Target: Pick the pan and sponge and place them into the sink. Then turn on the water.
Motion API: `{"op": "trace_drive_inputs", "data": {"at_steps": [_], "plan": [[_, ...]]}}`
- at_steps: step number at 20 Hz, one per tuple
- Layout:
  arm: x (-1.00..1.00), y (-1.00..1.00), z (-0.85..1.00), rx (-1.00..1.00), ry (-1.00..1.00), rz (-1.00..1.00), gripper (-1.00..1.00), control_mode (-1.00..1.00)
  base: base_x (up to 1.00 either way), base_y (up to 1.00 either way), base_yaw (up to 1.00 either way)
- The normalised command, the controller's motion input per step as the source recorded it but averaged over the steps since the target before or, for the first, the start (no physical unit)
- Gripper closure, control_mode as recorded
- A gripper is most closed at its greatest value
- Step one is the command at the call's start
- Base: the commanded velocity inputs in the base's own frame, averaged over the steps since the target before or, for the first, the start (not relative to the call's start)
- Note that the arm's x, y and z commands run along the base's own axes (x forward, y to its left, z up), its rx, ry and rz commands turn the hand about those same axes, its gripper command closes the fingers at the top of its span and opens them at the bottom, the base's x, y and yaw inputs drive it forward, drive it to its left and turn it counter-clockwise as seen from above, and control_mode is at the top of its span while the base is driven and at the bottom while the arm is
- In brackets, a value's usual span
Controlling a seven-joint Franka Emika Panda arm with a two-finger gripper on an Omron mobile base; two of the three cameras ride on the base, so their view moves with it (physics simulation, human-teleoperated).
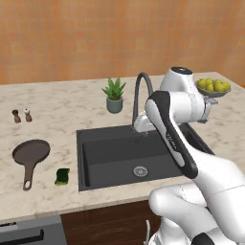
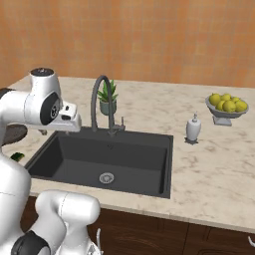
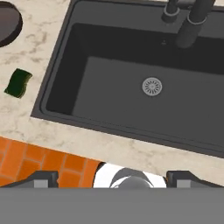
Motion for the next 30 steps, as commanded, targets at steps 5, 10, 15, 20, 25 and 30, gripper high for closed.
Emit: {"op": "trace_drive_inputs", "data": {"at_steps": [5, 10, 15, 20, 25, 30], "plan": [[-0.05, 0.99, -0.19, 0.00, 0.01, 0.10, -1.00, -1.00, 0.00, 0.00, 0.00], [0.00, 0.94, -0.21, 0.00, 0.00, 0.05, -1.00, -1.00, 0.00, 0.00, 0.00], [0.02, 0.79, -0.10, 0.00, 0.03, 0.02, -1.00, -1.00, 0.00, 0.00, 0.00], [0.02, 0.94, -0.10, 0.00, 0.01, 0.01, -1.00, -1.00, 0.00, 0.00, 0.00], [0.09, 0.87, -0.16, 0.00, 0.00, 0.00, -1.00, -1.00, 0.00, 0.00, 0.00], [0.24, 0.69, -0.47, 0.02, 0.00, 0.00, -1.00, -1.00, 0.00, 0.00, 0.00]]}}
